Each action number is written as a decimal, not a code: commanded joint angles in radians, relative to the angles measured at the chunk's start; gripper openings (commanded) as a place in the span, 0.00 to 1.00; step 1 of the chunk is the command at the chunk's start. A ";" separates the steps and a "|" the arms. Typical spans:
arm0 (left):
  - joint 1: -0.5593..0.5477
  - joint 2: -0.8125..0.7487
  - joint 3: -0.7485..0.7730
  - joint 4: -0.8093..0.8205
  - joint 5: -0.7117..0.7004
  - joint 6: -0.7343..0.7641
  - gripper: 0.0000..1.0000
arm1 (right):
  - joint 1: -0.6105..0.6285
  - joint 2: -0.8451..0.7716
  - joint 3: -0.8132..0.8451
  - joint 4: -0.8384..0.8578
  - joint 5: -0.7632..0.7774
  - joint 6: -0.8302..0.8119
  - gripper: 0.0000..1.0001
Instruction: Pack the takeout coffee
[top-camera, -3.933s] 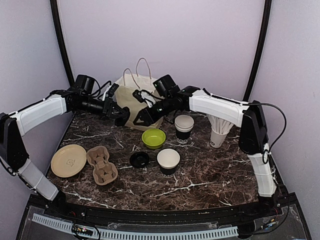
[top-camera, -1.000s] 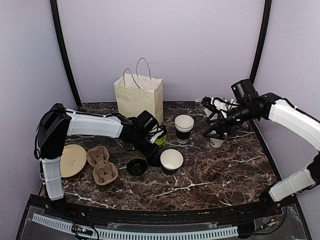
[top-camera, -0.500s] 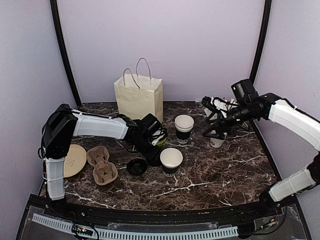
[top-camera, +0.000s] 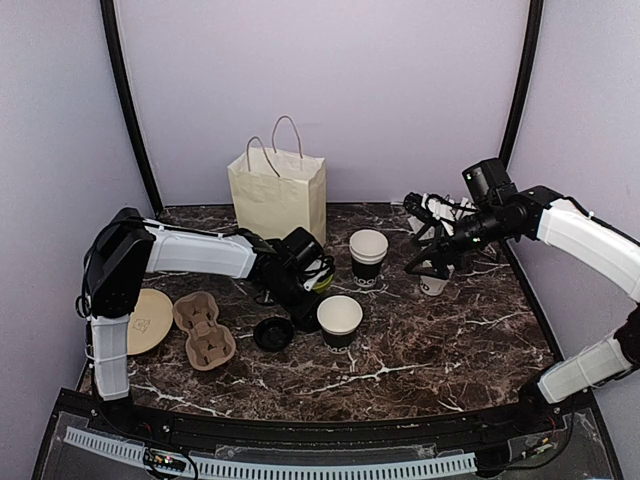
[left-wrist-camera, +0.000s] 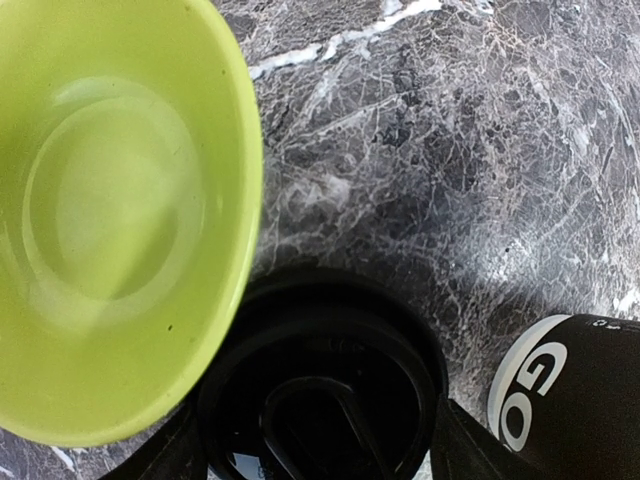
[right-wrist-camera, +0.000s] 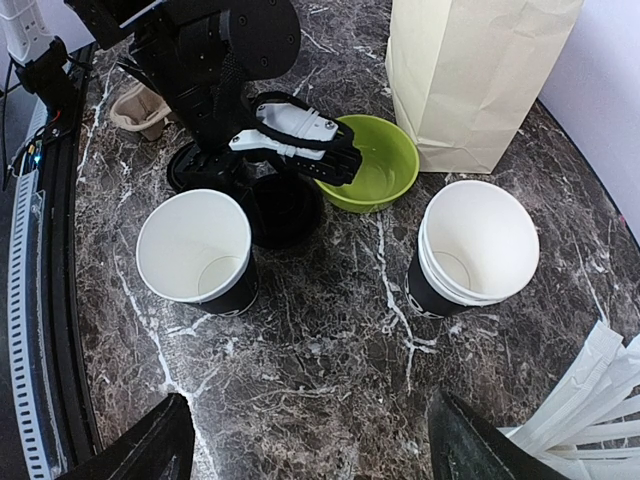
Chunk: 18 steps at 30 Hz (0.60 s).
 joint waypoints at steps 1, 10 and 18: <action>-0.003 -0.003 0.015 -0.088 -0.034 -0.003 0.71 | -0.009 -0.004 0.002 0.024 -0.016 0.009 0.81; -0.003 -0.260 -0.029 -0.160 -0.064 0.070 0.69 | -0.010 0.004 0.000 0.008 -0.043 0.008 0.81; -0.012 -0.446 -0.018 -0.144 0.132 0.169 0.67 | -0.010 0.030 0.008 -0.024 -0.076 0.007 0.80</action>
